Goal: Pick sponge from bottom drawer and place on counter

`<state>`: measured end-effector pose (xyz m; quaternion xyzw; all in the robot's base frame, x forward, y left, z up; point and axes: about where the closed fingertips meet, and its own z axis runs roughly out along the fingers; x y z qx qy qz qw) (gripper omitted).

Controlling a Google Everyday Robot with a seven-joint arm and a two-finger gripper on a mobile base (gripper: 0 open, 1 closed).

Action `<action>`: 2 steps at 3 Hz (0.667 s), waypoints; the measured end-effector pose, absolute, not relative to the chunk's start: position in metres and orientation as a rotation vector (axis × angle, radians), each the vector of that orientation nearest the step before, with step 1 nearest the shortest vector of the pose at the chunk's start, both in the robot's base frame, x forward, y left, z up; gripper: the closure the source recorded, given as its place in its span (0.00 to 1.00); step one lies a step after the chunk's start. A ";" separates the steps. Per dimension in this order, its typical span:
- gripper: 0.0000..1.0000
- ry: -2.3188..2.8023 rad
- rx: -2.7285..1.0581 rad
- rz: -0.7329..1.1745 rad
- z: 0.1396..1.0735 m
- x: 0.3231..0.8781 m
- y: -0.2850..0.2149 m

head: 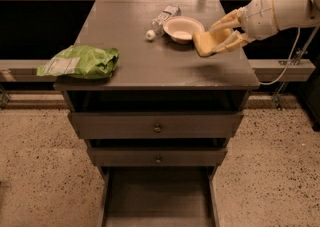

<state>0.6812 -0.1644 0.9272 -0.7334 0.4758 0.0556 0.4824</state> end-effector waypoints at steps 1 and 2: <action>0.28 1.154 -1.791 0.141 0.925 0.682 -0.161; 0.06 1.152 -1.794 0.146 0.923 0.683 -0.158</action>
Offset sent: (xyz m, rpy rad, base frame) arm 0.0003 0.0025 -0.0016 -0.0002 -0.0002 0.0061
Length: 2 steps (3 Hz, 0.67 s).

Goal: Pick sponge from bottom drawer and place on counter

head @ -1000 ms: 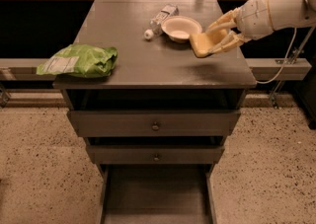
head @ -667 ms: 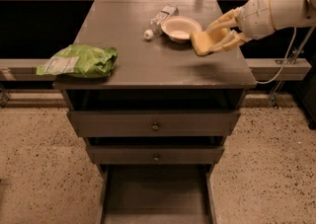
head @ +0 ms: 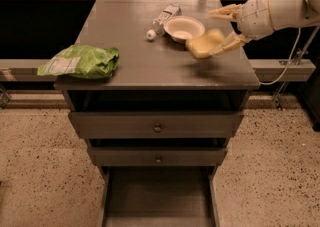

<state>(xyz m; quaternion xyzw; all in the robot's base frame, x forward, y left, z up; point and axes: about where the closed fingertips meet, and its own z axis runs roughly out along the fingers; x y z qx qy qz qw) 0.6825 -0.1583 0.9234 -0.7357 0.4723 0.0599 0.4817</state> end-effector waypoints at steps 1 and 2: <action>0.00 1.150 -1.795 0.149 0.922 0.683 -0.157; 0.00 1.150 -1.795 0.149 0.922 0.683 -0.157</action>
Offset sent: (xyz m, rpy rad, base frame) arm 0.0004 0.0017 -0.0010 0.0006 0.0016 0.0026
